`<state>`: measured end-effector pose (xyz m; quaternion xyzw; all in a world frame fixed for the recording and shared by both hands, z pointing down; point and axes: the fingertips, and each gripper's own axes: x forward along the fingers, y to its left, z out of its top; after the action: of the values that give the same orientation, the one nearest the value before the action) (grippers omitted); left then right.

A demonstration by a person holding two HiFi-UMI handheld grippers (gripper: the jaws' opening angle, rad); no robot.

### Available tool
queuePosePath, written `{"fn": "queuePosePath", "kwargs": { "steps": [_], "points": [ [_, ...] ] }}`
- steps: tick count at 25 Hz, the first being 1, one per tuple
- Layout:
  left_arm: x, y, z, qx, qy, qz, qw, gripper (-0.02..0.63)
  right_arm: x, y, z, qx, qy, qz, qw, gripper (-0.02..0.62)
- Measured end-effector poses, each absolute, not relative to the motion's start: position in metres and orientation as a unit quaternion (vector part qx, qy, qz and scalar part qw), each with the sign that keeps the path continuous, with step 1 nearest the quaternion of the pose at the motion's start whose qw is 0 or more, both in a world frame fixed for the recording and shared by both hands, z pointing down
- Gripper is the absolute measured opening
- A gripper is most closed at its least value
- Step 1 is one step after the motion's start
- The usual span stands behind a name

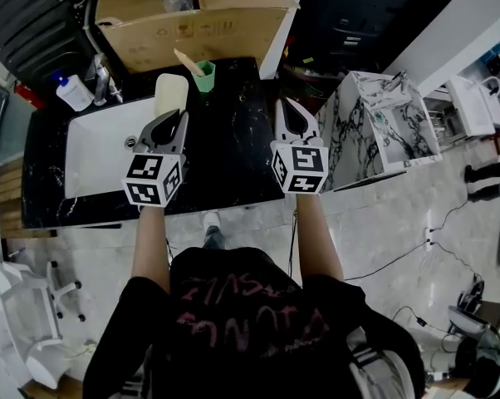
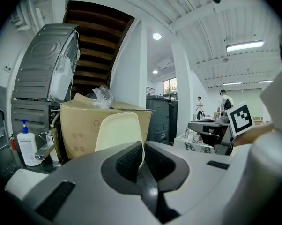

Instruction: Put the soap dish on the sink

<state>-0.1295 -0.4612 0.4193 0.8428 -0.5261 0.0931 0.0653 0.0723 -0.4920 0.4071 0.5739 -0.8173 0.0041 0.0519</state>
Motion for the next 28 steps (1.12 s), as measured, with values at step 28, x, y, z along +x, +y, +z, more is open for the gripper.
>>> {"fn": "queuePosePath", "kwargs": {
  "steps": [28],
  "points": [
    [-0.102, -0.452, 0.580, 0.831, -0.447, 0.253, 0.212, 0.035, 0.089, -0.504, 0.422, 0.591, -0.804, 0.019, 0.060, 0.014]
  ]
}}
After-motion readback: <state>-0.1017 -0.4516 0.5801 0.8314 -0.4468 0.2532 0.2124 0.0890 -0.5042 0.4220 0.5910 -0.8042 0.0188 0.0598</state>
